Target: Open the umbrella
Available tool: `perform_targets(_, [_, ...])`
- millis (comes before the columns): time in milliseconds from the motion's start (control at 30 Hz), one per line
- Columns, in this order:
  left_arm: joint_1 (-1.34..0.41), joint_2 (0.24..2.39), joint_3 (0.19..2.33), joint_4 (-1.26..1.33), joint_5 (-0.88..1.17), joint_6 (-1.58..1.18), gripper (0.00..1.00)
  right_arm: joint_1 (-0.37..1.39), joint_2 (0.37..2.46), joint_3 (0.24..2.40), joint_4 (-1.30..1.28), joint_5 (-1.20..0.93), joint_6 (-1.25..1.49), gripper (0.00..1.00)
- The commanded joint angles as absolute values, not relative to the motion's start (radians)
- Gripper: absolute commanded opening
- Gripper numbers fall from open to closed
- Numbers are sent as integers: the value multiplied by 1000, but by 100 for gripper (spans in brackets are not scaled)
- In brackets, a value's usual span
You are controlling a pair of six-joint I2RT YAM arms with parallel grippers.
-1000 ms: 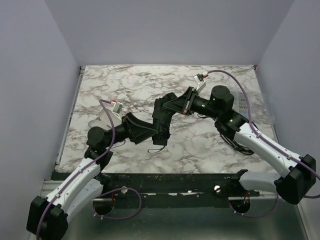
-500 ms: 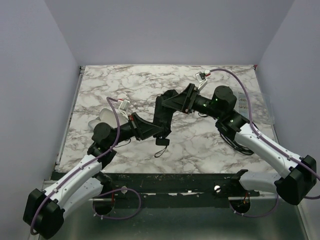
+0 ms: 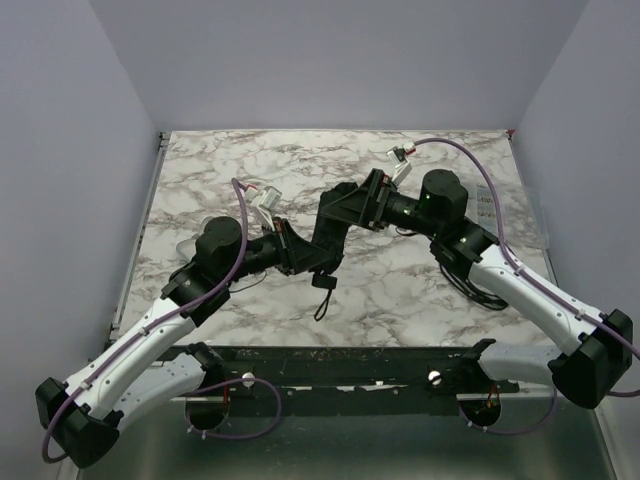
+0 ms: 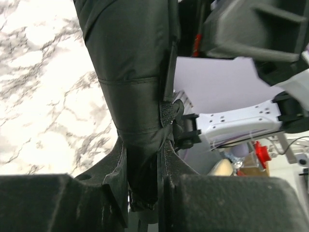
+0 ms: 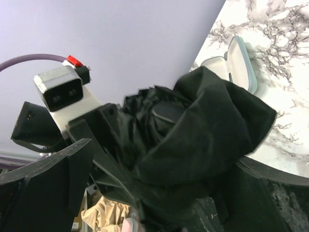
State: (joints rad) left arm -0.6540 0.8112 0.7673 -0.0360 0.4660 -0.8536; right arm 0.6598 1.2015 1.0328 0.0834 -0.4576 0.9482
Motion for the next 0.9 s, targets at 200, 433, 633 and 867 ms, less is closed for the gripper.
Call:
perform_targets(200, [-808, 857, 850, -187, 208, -742, 0, 671, 1222, 1082, 41, -436, 925, 70])
perform_targets(433, [-869, 880, 901, -274, 114, -676, 18, 673, 1176, 1024, 2, -399, 905, 8])
perform_targets(633, [-871, 827, 853, -242, 127, -666, 90, 673, 1143, 1007, 22, -406, 928, 1])
perform_targets(867, [-866, 780, 805, -130, 211, -683, 99, 673, 1117, 981, 169, -457, 1001, 1])
